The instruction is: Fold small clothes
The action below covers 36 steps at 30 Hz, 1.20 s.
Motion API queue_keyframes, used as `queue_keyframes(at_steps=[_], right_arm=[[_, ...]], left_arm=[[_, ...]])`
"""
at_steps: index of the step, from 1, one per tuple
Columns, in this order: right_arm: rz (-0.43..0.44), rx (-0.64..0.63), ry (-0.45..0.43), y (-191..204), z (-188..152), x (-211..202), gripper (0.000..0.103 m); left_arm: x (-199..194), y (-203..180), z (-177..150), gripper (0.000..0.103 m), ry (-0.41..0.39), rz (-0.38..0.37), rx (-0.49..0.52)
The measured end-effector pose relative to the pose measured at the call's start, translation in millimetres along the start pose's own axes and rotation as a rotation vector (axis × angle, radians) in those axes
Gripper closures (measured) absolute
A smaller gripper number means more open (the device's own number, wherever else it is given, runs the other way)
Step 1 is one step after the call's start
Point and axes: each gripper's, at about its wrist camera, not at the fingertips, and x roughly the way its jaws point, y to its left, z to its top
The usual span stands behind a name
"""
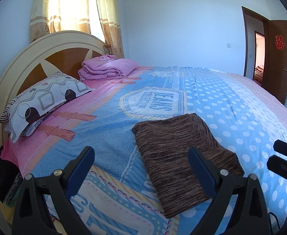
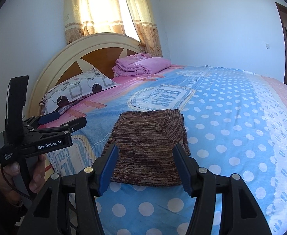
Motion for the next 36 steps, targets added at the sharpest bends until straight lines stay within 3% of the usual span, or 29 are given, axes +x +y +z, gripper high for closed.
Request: queue_keyframes(at_steps=[16, 36], right_arm=[[0.001, -0.004, -0.006, 4.2, -1.3, -2.5, 0.043], [0.003, -0.020, -0.080, 11.5, 2.7, -13.9, 0.043]], left_arm=[[-0.1, -2.3, -1.6, 0.000, 0.001, -0.008, 0.010], [-4.5, 4.0, 6.1, 0.000, -0.008, -0.013, 0.004]])
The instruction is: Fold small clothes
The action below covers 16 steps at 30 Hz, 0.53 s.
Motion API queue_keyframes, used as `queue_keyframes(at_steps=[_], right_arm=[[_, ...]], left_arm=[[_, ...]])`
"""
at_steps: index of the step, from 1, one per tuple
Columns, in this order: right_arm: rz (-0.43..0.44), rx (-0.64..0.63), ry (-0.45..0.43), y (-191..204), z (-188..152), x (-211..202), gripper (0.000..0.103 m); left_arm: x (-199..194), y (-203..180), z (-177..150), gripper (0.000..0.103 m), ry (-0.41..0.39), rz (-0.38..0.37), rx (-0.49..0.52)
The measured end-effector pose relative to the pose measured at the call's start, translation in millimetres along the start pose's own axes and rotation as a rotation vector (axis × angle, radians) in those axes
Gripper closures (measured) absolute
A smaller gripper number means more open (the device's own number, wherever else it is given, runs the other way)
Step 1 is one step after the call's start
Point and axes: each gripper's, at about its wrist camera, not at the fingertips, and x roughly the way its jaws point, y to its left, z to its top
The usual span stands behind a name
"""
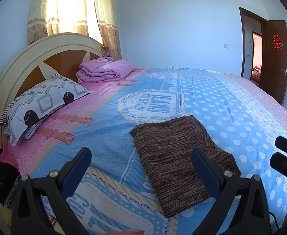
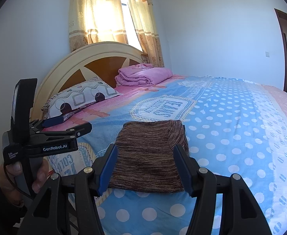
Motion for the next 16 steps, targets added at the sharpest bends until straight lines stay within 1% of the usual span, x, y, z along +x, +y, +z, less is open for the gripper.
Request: queue_keyframes(at_steps=[4, 10, 16], right_arm=[[0.004, -0.009, 0.002, 2.3, -0.3, 0.8, 0.043], [0.009, -0.018, 0.000, 5.2, 0.2, 1.1, 0.043], [0.012, -0.020, 0.002, 5.7, -1.0, 1.2, 0.043]], left_arm=[[0.8, 5.9, 1.2, 0.000, 0.002, 0.009, -0.012], [2.4, 12.4, 0.7, 0.000, -0.003, 0.048, -0.028], [1.8, 11.0, -0.1, 0.000, -0.012, 0.053, -0.017]])
